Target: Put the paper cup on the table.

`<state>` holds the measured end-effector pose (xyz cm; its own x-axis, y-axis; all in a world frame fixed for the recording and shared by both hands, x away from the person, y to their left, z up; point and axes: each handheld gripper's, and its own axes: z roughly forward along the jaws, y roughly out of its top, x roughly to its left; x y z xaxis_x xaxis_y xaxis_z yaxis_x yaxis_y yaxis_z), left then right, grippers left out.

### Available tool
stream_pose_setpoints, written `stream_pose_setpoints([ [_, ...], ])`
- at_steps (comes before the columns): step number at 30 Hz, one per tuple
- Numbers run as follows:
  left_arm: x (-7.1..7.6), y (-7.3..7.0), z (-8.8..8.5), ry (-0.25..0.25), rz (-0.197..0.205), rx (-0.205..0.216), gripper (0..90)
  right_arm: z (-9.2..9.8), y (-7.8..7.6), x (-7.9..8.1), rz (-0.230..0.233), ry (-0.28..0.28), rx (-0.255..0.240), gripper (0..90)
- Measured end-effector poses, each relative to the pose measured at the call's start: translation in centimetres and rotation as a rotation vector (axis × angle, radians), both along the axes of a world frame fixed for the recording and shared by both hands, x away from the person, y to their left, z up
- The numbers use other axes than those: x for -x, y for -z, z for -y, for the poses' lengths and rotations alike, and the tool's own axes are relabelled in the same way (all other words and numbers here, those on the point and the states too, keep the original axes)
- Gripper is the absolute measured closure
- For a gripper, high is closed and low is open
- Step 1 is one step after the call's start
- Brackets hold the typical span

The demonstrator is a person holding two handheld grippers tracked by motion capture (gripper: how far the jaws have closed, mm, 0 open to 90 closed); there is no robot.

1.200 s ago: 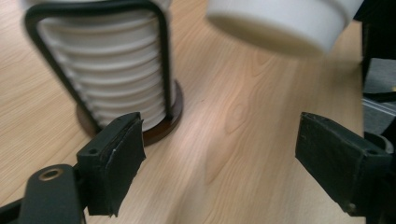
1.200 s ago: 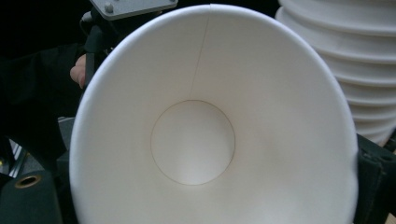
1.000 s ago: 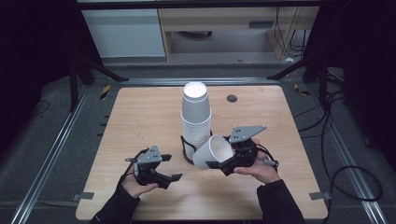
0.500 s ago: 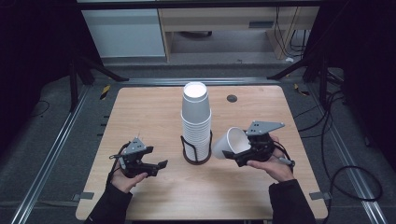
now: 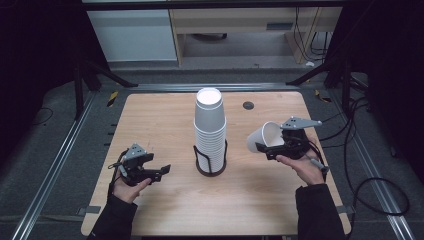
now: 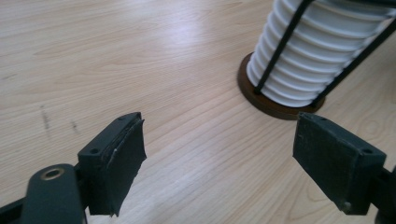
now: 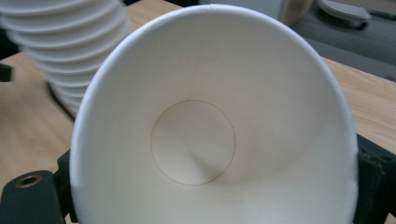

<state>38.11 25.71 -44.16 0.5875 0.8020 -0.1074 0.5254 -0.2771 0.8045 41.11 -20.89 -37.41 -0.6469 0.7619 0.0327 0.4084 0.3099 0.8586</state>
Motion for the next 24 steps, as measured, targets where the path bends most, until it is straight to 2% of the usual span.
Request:
stream_pose_setpoints([
  [2,-0.1,0.0,-0.3,-0.013,-0.001,-0.017,16.0,0.8,0.2,-0.8,-0.013,0.055,0.011,9.9],
  [5,-0.2,0.0,-0.5,-0.024,-0.008,-0.009,16.0,1.3,0.3,-1.2,-0.021,0.078,0.008,9.9],
  [8,-0.3,0.1,-0.7,-0.035,-0.011,-0.007,16.0,1.9,0.3,-1.8,-0.025,0.139,0.055,9.8],
  [10,-0.4,0.1,-0.8,-0.041,-0.011,-0.013,15.9,2.1,0.4,-2.0,-0.028,0.155,0.07,9.8],
  [14,-0.5,0.2,-1.2,-0.062,-0.017,-0.016,15.9,2.9,0.5,-2.9,-0.059,0.222,0.127,9.8],
  [19,-0.5,0.2,-1.4,-0.072,-0.018,-0.031,15.9,3.3,0.4,-3.6,-0.077,0.253,0.151,9.8],
  [20,-0.5,0.2,-1.5,-0.074,-0.018,-0.036,15.9,3.5,0.5,-3.9,-0.086,0.269,0.178,9.8],
  [21,-0.5,0.2,-1.5,-0.074,-0.018,-0.036,15.9,3.5,0.5,-3.9,-0.086,0.269,0.178,9.8],
  [22,-0.5,0.2,-1.5,-0.078,-0.019,-0.036,15.9,3.6,0.7,-4.3,-0.105,0.281,0.202,9.8],
  [24,-0.5,0.3,-1.6,-0.078,-0.02,-0.036,15.9,3.6,0.8,-4.4,-0.111,0.284,0.208,9.8],
])
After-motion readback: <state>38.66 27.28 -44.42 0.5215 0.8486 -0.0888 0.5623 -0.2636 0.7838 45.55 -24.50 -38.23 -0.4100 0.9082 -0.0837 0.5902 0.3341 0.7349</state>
